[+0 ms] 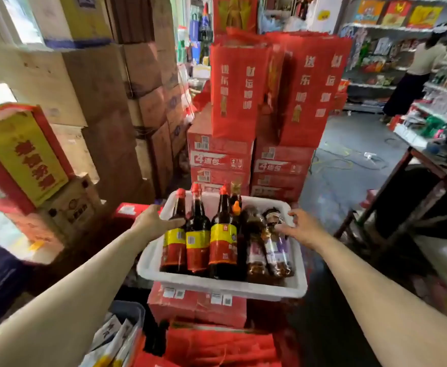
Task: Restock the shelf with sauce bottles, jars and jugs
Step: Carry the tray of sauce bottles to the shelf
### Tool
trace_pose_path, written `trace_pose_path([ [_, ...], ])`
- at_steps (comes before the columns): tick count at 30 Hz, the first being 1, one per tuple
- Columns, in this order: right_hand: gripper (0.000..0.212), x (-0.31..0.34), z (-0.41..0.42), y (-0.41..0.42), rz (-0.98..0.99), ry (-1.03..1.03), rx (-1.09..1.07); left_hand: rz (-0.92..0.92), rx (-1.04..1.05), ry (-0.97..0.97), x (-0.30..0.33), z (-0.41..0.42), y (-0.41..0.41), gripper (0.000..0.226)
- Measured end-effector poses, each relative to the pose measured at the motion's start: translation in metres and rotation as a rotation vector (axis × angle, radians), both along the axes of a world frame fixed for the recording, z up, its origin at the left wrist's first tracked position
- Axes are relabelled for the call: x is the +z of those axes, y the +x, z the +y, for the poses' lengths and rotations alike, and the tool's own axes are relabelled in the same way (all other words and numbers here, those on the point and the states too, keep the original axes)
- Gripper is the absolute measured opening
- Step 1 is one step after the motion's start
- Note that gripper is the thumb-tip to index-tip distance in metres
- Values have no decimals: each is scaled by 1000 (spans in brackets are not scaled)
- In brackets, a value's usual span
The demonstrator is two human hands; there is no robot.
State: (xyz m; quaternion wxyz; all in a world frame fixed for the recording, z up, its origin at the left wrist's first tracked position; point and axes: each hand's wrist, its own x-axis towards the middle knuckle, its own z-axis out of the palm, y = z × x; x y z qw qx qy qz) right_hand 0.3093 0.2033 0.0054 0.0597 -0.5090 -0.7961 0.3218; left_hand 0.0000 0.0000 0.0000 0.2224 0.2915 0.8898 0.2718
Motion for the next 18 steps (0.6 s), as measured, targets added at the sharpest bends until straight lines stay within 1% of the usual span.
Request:
trace_pose_path([
  [2, 73, -9, 12, -4, 14, -38, -47, -15, 33, -46, -12, 16, -4, 102],
  [4, 63, -22, 21, -5, 24, -139, -71, -81, 90, -104, -26, 28, -7, 110],
  [5, 66, -30, 26, -5, 52, -190, -87, -95, 116, -137, -32, 33, -7, 114],
  [7, 77, -40, 34, -4, 56, -264, -115, -114, 163, -166, -39, 41, -8, 120],
  [9, 90, -50, 45, -2, 79, -355, -139, -132, 193, -190, -44, 47, -11, 134],
  [11, 85, -52, 47, -1, 150, -445, -163, -130, 206, -237, -58, 52, -20, 157],
  [12, 83, -51, 46, 0, 190, -489, -168, -132, 214, -258, -63, 55, -23, 162],
  [13, 82, -51, 46, 1, 235, -529, -179, -137, 225, -266, -64, 58, -22, 162],
  [15, 86, -49, 43, 2, 301, -583, -193, -136, 261, -264, -59, 61, -18, 152],
  [17, 99, -52, 43, 3, 342, -603, -218, -130, 305, -278, -58, 63, -15, 140],
  [18, 105, -57, 45, 3, 369, -611, -247, -138, 327, -290, -57, 64, -14, 138],
])
